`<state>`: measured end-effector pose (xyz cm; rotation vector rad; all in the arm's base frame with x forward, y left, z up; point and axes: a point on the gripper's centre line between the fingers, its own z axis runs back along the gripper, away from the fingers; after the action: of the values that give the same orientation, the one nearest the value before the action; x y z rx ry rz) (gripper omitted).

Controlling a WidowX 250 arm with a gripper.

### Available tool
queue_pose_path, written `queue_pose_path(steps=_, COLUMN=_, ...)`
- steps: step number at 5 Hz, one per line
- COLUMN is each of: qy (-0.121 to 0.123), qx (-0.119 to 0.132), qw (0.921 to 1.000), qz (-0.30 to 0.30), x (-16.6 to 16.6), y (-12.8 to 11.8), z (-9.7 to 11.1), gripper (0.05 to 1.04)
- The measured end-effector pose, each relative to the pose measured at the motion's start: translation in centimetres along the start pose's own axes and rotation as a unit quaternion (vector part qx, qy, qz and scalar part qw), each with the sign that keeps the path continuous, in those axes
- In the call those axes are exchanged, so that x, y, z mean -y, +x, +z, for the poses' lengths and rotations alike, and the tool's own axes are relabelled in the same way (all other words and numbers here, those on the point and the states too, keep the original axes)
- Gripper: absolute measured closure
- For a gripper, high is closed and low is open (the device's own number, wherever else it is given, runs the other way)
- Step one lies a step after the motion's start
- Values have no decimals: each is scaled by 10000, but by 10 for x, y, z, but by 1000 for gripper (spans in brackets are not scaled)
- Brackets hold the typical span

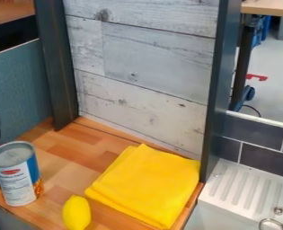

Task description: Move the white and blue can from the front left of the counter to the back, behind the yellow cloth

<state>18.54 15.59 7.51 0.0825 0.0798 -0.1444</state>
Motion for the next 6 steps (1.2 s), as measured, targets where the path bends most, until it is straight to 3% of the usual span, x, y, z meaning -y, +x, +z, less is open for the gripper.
queue_pose_path(steps=3, qy=-61, qx=-43, qw=10000, qz=-17, x=-23, y=29, z=-17, gripper=83)
queue_pose_path(steps=4, qy=-94, qx=34, qw=9997, qz=-219, x=-23, y=60, z=-14, gripper=83)
queue_pose_path(steps=6, qy=-553, qx=345, qw=9966, qz=-507, x=-14, y=122, z=-16, gripper=83)
